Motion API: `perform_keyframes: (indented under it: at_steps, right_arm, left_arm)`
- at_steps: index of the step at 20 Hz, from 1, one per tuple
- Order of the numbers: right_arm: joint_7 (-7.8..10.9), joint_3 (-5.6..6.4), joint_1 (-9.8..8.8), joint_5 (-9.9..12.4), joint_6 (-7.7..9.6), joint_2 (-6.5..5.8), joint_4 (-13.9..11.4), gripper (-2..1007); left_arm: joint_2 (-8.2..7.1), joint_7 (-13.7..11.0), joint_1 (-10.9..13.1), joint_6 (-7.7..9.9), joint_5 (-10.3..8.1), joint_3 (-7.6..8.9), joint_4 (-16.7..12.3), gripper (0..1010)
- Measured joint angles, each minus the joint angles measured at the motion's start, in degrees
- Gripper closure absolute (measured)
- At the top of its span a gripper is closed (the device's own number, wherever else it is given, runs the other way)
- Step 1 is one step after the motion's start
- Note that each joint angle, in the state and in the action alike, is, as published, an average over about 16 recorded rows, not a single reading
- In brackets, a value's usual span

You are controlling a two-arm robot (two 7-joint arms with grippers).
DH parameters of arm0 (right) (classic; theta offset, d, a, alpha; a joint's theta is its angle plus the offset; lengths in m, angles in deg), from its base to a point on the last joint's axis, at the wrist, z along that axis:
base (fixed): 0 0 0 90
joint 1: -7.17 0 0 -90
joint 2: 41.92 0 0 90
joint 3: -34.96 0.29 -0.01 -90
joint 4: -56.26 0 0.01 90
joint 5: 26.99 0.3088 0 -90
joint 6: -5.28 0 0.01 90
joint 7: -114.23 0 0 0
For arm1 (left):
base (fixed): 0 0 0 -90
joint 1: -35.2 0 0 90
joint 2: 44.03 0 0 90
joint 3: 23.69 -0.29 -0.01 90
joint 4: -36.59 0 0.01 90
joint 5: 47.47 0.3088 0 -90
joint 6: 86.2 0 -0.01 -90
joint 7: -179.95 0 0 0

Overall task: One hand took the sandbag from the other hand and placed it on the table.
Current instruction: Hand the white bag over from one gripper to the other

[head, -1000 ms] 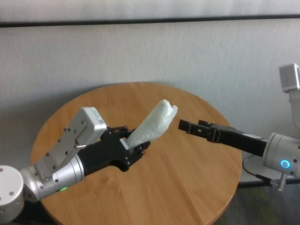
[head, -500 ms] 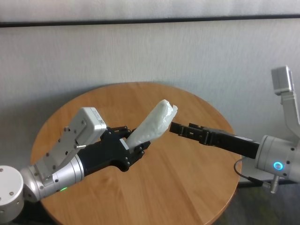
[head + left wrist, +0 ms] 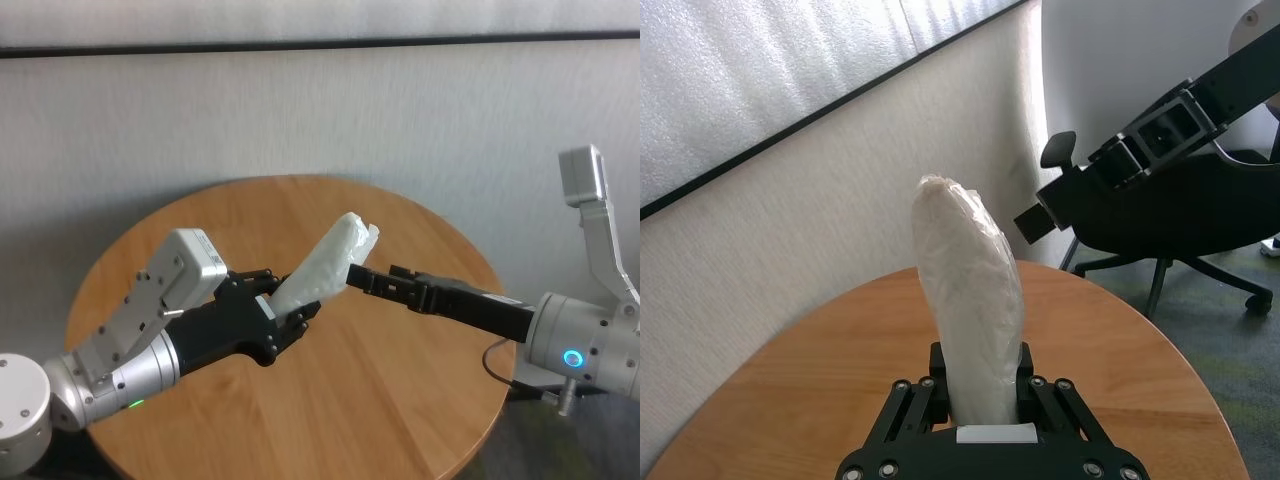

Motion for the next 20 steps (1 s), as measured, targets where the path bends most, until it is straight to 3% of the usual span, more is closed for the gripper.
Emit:
perform_keyframes:
  at_steps: [10,20]
  right_arm:
    - [-2.21,-1.94,1.42,0.1,-1.94,0.99,0.6,4]
    - [-3.09,-4.22,3.3,0.7,-2.66,1.45,2.0,4]
  left_arm:
    - [0.0,0.0,0.0,0.0,0.0,0.0,0.0,636]
    - [0.0,0.0,0.0,0.0,0.0,0.0,0.0,636]
